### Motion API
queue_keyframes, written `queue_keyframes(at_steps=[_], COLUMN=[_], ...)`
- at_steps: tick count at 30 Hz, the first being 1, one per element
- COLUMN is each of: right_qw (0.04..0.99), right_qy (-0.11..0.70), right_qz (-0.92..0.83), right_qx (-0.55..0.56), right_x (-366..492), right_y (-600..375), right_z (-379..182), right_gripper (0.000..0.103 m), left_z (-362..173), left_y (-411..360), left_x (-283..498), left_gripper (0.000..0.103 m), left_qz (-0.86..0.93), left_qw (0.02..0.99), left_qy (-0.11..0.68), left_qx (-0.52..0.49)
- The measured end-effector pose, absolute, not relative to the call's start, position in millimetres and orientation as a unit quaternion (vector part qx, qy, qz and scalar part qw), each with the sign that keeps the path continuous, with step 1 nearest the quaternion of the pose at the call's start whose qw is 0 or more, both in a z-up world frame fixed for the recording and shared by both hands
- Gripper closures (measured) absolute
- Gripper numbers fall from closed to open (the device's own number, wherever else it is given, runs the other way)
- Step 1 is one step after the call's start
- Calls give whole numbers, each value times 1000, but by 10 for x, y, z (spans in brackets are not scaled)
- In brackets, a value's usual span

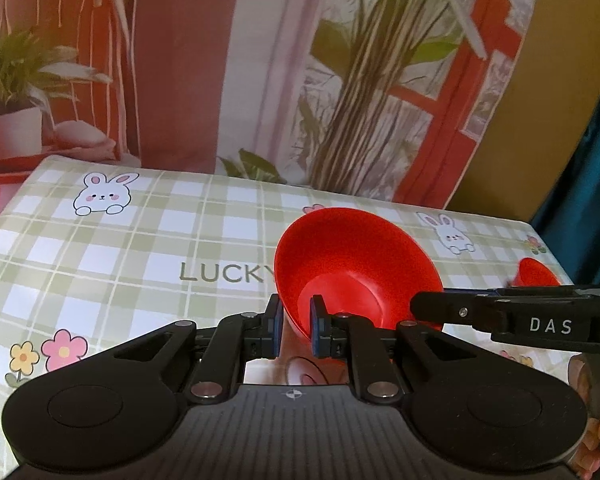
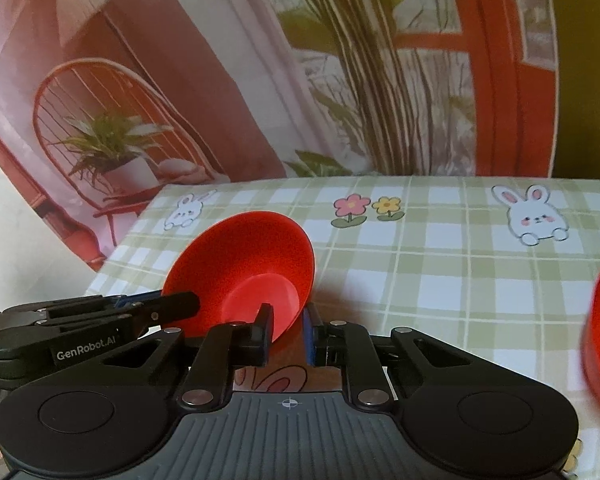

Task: Organize plates and bowls

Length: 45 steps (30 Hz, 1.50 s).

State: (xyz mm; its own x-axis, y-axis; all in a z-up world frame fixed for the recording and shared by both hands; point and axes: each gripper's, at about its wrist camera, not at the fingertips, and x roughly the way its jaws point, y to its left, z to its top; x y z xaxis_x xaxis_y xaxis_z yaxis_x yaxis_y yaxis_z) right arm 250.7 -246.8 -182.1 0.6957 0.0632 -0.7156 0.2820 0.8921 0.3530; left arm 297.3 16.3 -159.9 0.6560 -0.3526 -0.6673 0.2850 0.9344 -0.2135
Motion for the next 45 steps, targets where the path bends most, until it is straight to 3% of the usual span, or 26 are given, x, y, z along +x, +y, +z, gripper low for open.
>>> queue_keyframes(at_steps=[21, 45], right_qw=[918, 917], right_qy=[301, 272], right_qz=[-90, -113], right_qx=[241, 270], right_x=[1297, 583], right_y=[-2439, -2601], right_z=[-1280, -1316], right_gripper=[87, 84], left_z=[-1078, -1161], left_y=[-251, -658], left_x=[2114, 1726], left_gripper=[87, 86], left_qz=[-208, -230], left_qw=[915, 901], left_qy=[345, 368], left_qx=[-24, -16])
